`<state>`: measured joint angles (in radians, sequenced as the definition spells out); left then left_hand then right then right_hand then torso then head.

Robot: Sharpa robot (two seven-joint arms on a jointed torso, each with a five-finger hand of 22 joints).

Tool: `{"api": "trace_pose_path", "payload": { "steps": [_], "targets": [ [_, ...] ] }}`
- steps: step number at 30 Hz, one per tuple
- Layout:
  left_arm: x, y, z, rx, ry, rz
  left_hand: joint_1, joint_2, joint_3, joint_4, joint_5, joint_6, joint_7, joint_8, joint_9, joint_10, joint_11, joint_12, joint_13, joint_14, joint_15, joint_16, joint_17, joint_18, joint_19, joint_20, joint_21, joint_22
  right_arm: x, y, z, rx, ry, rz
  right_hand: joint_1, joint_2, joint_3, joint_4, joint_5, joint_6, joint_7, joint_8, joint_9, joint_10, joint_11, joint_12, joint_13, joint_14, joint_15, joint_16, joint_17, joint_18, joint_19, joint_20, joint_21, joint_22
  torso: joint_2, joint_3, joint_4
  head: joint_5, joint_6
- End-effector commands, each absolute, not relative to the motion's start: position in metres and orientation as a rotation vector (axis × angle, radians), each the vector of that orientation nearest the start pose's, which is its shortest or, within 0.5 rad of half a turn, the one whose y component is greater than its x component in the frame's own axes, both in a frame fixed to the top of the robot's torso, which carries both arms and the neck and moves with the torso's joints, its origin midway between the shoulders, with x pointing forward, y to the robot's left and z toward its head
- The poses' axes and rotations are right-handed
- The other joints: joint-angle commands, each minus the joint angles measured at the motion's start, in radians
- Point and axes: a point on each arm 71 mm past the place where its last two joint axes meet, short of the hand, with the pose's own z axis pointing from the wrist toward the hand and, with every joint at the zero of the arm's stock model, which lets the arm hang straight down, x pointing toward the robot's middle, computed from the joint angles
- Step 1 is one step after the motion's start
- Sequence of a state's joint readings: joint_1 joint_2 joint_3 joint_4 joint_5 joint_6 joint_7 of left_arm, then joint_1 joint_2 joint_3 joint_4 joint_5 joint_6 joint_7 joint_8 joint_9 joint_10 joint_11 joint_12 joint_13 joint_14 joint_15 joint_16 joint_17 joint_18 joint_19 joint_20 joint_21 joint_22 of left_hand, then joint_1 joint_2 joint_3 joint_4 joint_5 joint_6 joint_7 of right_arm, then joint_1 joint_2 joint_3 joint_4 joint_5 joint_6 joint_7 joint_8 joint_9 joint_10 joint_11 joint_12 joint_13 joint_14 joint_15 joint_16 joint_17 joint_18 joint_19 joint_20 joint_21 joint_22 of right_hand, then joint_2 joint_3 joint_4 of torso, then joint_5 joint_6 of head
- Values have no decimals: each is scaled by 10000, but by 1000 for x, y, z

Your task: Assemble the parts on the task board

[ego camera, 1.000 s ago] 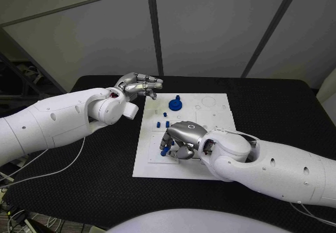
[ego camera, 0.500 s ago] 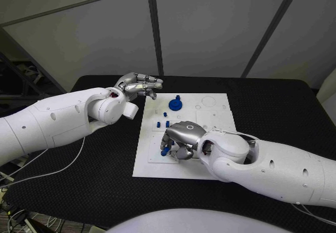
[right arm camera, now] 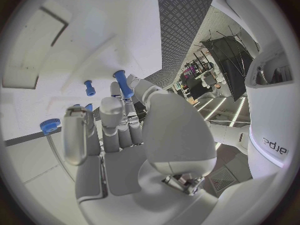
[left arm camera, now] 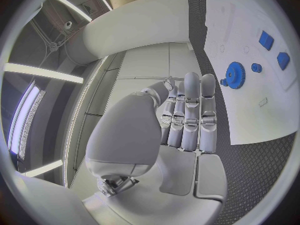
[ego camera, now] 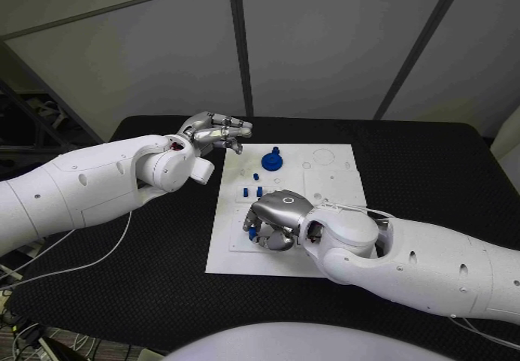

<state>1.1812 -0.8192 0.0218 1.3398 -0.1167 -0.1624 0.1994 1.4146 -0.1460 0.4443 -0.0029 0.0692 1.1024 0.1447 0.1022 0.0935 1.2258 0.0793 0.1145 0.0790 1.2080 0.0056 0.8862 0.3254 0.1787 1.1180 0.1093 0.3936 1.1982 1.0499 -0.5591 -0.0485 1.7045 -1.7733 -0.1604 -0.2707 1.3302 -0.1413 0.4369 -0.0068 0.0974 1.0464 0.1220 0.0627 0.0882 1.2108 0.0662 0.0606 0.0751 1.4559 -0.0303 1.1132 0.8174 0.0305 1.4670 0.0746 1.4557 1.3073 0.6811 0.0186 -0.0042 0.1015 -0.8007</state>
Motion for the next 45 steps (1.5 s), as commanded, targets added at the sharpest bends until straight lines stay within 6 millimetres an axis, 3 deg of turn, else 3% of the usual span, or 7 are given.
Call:
{"api": "trace_pose_path", "payload": {
  "steps": [1,16,24,27,33,40,45],
  "targets": [
    [522,245,-188,-11131,15835,-14342,-109,20,-4,-23,-39,-10,47,-34,9,-28,34,-46,12,-56,-10,-53,-16,24,-82,8,-42,-11,381,-18,-223,-5850,17021,8422,-36,-156,-12,119,-87,-152,2,-24,-46,-103,22,7,14,-3,101,0,-6,-14,506,93,-30,1780,-1,4,-4,1,-11],
    [522,247,-188,-11159,15915,-14323,-124,24,-10,-16,-43,-14,49,-40,10,-34,38,-51,13,-55,-7,-65,-19,24,-84,12,-55,-21,380,-39,-210,-4332,15744,9005,-181,-557,-520,383,-245,-1077,-177,-3,-214,-649,134,33,109,-124,199,-136,-373,128,263,206,-622,1384,-18,5,-10,-80,44],
    [522,249,-189,-11152,15943,-14334,-163,9,-32,-2,-55,-29,56,-55,11,-49,46,-62,14,-60,2,-86,-26,22,-90,19,-79,-39,389,-101,-197,-1733,16345,8712,-123,-534,-945,715,-282,-594,171,211,-120,-276,50,206,357,-120,146,-171,-479,147,251,171,-738,1316,-76,-3,-74,-375,194],
    [522,250,-189,-11154,15951,-14325,-163,9,-32,-2,-55,-29,56,-55,11,-49,46,-62,14,-60,2,-86,-26,22,-90,19,-79,-39,397,-135,-193,-359,16829,8061,-246,-473,-980,950,-305,16,41,466,16,713,-120,652,629,56,42,283,165,10,506,110,-151,1729,-110,-18,-106,-540,231],
    [522,251,-190,-11169,15951,-14293,-181,8,-40,7,-57,-27,56,-56,13,-49,47,-63,16,-60,6,-93,-28,21,-91,22,-88,-46,401,-196,-193,1546,17548,6450,-758,-565,-1529,1696,-260,804,-470,803,662,2223,-762,2339,2313,318,-596,1333,1553,-238,930,-453,881,2452,-175,-44,-242,-907,310],
    [520,250,-194,-11197,16028,-14323,-186,9,-42,10,-57,-25,55,-55,13,-48,47,-63,16,-60,7,-95,-28,21,-92,23,-91,-48,396,-218,-194,1724,17807,5114,-878,-596,-2953,2936,-133,416,-577,706,2236,1685,-734,8766,9284,377,-562,2136,2655,-305,1038,-457,1151,2635,-203,-11,-358,-1071,279],
    [519,250,-195,-11210,16051,-14328,-194,11,-44,15,-58,-23,55,-55,14,-47,47,-63,17,-61,9,-97,-29,21,-93,25,-95,-51,386,-219,-207,1512,18302,4378,-1334,-427,-3538,2981,54,278,-538,629,2685,1820,-756,9880,10440,443,-498,2434,3163,-305,1038,-446,1151,2635,-232,-45,-350,-1128,266]
  ]
}}
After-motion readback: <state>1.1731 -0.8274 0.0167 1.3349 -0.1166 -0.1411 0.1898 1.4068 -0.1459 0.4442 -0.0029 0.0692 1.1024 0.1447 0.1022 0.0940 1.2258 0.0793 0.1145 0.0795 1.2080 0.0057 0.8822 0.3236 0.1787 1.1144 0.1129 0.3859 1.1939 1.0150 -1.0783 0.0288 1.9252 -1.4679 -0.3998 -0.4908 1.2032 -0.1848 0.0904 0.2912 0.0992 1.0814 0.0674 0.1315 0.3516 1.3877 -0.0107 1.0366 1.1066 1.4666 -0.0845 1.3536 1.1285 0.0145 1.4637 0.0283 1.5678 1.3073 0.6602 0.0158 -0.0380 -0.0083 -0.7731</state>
